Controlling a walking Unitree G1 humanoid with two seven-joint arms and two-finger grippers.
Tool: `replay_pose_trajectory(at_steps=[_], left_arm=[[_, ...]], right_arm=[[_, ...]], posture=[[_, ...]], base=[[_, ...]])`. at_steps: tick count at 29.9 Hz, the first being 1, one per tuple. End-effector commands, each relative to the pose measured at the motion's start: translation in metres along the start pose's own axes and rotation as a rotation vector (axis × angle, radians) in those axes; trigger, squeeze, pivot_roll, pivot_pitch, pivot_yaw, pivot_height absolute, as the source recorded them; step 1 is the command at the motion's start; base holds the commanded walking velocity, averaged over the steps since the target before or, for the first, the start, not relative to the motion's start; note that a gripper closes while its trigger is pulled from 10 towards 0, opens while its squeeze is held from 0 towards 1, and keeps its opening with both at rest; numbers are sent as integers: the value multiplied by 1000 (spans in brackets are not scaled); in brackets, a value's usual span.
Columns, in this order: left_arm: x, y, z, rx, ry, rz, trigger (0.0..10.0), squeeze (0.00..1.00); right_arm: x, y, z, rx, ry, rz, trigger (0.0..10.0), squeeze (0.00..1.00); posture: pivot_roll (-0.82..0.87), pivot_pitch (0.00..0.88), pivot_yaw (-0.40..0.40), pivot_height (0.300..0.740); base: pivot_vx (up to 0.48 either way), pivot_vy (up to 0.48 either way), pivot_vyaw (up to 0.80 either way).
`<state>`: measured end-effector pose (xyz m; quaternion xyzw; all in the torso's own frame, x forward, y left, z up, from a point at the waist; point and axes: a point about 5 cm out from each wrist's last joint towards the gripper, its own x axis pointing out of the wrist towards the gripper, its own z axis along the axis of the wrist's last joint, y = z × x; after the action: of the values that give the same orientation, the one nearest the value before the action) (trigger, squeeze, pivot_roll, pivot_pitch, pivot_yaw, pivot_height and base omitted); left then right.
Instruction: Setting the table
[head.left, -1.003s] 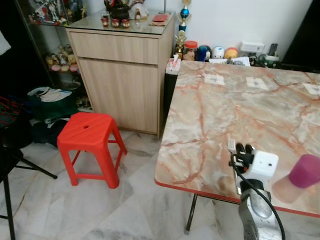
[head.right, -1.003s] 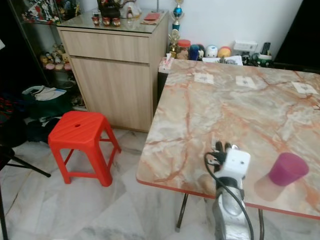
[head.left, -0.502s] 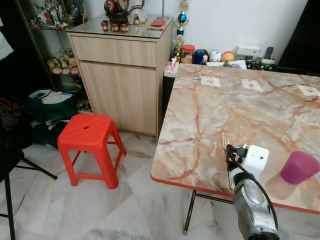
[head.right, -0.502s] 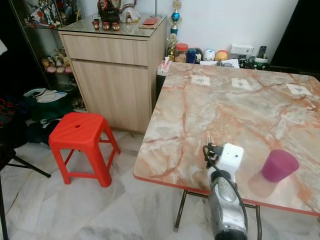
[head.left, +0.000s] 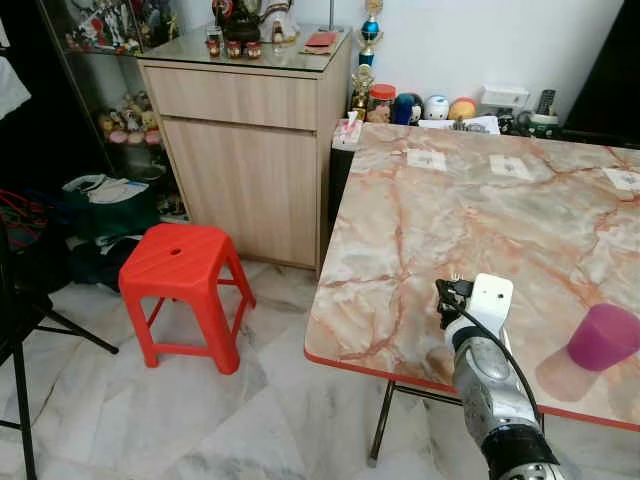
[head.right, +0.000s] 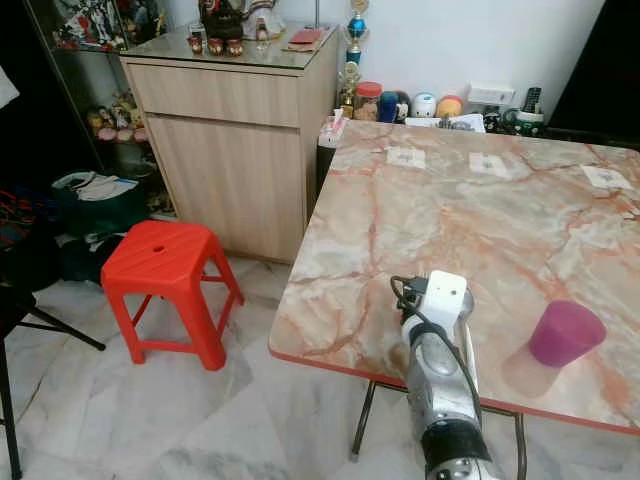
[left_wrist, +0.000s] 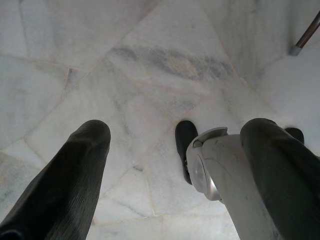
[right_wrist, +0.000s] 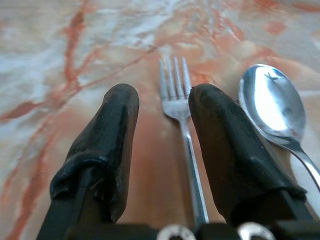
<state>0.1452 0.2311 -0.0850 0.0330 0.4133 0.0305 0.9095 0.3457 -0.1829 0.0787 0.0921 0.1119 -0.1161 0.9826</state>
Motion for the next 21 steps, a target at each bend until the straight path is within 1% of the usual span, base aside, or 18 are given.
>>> replay_pose_trajectory(at_steps=[1, 10, 21], left_arm=[[-2, 1, -5, -5, 19, 6, 10000, 0], [-2, 2, -5, 5, 21, 2, 10000, 0], [-2, 2, -5, 9, 17, 1, 10000, 0]], right_arm=[[2, -3, 2, 4, -5, -22, 10000, 0], [5, -6, -1, 18, 26, -42, 10000, 0], [6, -3, -4, 19, 52, -34, 10000, 0]], posture=[[45, 79, -20, 740], [46, 81, -19, 740], [49, 82, -19, 740]], base=[[0, 0, 0], [0, 0, 0], [0, 0, 0]])
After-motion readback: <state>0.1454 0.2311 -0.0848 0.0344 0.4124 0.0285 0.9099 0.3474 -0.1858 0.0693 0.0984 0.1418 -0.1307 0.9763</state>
